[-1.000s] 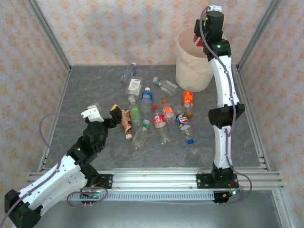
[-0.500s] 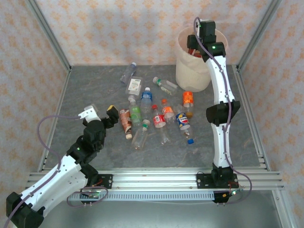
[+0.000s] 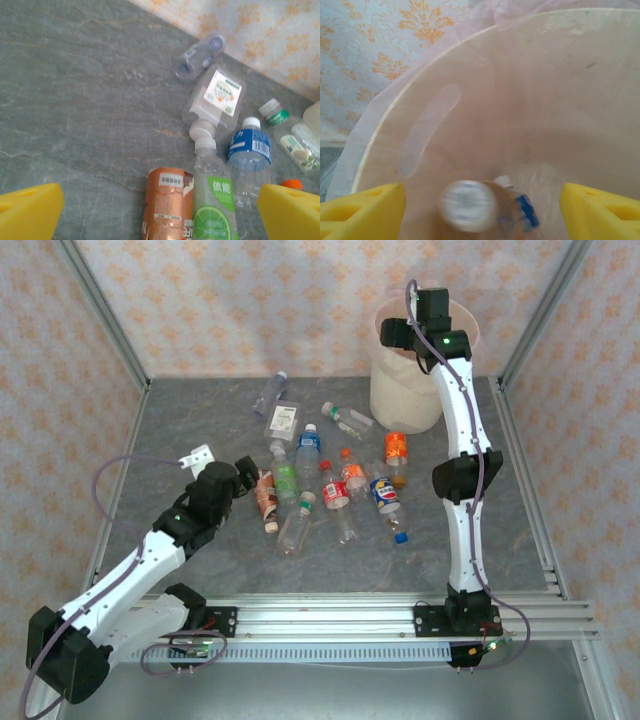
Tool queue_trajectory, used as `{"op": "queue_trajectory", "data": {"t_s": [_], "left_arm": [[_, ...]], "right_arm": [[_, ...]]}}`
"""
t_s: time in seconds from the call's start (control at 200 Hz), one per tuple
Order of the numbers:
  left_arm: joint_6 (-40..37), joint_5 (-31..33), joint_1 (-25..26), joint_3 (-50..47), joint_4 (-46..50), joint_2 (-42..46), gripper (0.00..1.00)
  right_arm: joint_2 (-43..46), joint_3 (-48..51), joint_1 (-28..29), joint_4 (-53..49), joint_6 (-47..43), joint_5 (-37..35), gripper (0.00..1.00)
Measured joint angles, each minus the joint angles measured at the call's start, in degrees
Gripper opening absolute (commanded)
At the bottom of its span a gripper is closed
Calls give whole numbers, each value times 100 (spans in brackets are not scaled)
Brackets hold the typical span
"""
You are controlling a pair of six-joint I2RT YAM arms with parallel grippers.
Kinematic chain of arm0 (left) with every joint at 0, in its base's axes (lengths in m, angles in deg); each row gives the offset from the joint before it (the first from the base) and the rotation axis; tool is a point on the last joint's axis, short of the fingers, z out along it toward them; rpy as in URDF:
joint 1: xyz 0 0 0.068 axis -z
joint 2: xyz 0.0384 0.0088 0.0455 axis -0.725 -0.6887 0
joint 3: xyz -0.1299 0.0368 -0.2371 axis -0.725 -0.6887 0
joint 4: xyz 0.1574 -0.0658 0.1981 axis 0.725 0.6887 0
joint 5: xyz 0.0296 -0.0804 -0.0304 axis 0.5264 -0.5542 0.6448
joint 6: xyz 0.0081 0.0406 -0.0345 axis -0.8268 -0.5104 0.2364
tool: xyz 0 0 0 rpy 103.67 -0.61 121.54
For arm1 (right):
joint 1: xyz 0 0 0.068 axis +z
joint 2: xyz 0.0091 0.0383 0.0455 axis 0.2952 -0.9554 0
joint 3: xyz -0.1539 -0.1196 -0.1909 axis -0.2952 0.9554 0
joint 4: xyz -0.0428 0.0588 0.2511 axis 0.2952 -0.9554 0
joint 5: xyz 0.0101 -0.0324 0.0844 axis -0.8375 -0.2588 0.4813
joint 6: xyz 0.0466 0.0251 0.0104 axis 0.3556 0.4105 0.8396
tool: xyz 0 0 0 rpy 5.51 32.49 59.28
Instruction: Put the plastic bottles in the bin
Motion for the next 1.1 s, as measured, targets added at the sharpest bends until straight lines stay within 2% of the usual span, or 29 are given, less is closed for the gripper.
{"op": "queue_trajectory", "data": {"t_s": [0.165, 0.31, 0.475, 0.515, 0.621, 0.851, 1.096], "left_arm": [[105, -221, 0, 11, 153, -323, 100], [127, -326, 0, 11, 197, -343, 100], [131, -420, -11, 13, 345, -535, 100], [129, -501, -11, 13, 348, -627, 100], [120, -785, -11, 9, 337, -868, 100], [37, -1458, -11, -166, 306, -1134, 92], [7, -2017, 61, -321, 271, -1641, 89]], "right_arm": [[90, 26, 0, -144, 0, 9, 86], [638, 509, 0, -260, 4, -11, 90], [1980, 2181, 0, 127, -4, -105, 95], [2321, 2647, 0, 299, -22, -116, 100], [3064, 3600, 0, 673, -44, -146, 99], [4026, 4594, 11, 1235, 192, -151, 99], [5589, 6710, 225, 2262, 610, 391, 99]]}}
